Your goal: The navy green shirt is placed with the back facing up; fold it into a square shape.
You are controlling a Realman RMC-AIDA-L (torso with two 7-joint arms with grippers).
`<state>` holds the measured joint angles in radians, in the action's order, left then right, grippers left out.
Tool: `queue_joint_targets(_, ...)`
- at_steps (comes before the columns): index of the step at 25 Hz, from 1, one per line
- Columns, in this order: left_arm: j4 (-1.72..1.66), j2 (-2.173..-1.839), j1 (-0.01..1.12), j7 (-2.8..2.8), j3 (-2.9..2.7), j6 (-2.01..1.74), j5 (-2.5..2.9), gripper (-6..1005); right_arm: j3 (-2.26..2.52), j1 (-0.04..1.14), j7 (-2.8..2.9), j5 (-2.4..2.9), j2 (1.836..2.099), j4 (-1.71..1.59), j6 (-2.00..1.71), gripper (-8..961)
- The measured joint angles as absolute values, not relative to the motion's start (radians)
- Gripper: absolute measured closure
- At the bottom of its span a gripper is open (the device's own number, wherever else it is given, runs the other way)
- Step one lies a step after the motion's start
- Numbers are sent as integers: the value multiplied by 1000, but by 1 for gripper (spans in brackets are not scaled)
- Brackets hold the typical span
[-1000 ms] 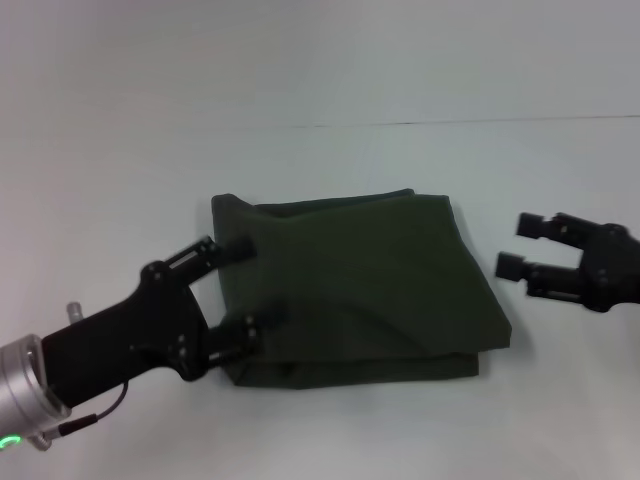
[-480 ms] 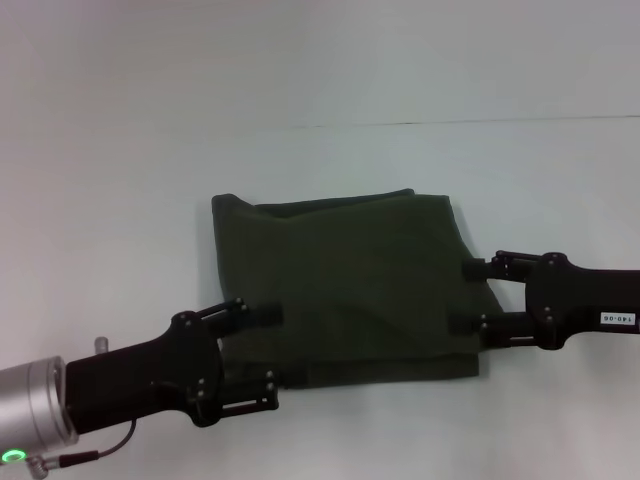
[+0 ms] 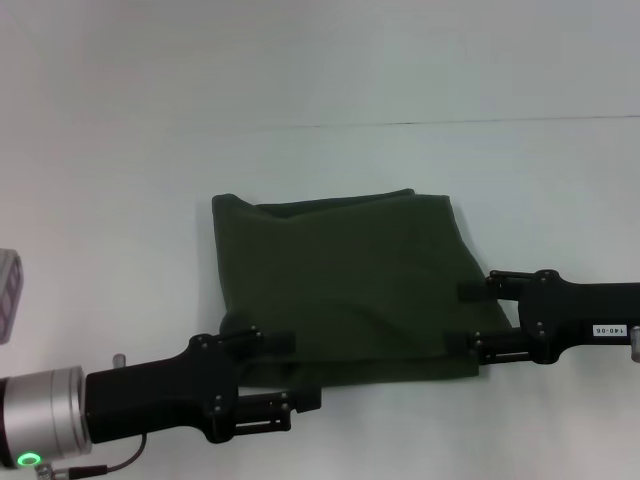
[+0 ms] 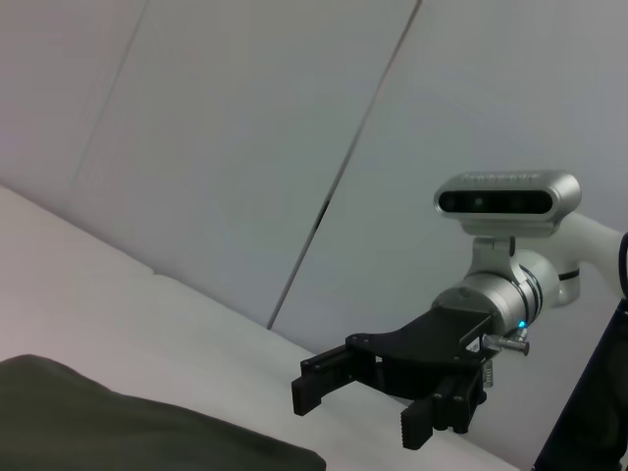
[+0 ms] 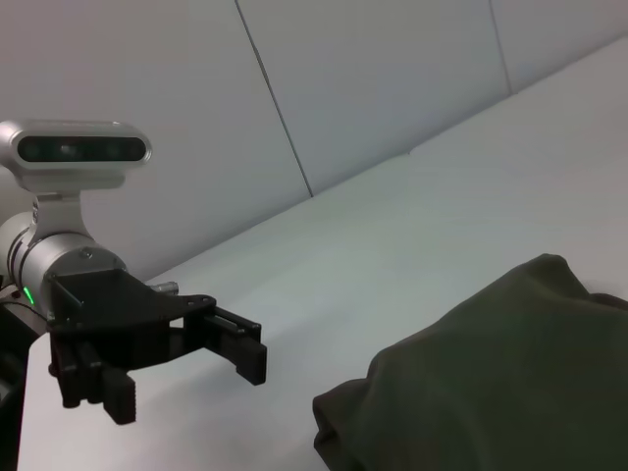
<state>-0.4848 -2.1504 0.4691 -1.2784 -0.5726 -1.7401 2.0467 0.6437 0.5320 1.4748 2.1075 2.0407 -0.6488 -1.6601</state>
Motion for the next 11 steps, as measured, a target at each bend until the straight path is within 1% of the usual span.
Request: queue_joint_targets(11, -483, -2154, 471, -1279, -577, -1733, 2047, 173, 644, 537, 1477, 2111, 2045, -648, -1662, 55)
